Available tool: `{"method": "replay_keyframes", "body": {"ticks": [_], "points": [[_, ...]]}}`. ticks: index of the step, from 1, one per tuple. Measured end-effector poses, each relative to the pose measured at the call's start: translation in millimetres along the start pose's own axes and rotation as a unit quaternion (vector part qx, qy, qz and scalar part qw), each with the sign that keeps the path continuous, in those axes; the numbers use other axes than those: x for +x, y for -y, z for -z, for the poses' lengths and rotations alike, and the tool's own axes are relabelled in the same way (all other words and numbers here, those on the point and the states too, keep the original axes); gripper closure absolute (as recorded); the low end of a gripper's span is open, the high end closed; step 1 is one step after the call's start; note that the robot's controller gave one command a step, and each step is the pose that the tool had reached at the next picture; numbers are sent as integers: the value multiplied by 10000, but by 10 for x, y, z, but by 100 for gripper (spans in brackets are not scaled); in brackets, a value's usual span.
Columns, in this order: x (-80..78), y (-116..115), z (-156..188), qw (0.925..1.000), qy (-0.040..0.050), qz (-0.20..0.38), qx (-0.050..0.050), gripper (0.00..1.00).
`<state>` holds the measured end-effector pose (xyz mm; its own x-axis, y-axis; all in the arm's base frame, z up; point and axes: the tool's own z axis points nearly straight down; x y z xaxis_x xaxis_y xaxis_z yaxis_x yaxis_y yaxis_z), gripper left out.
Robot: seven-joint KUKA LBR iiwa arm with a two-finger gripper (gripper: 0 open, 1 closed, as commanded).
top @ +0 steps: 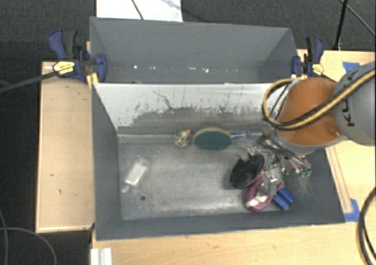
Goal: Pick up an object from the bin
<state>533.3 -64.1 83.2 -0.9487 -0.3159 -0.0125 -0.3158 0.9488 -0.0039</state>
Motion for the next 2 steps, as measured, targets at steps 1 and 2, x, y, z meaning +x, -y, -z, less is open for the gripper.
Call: {"method": "replay_keyframes", "body": {"ticks": [1,2], "points": [[0,15,27,10000,-16,19,10,100],[-3,33,1431,9992,-20,407,-1,100]]}}
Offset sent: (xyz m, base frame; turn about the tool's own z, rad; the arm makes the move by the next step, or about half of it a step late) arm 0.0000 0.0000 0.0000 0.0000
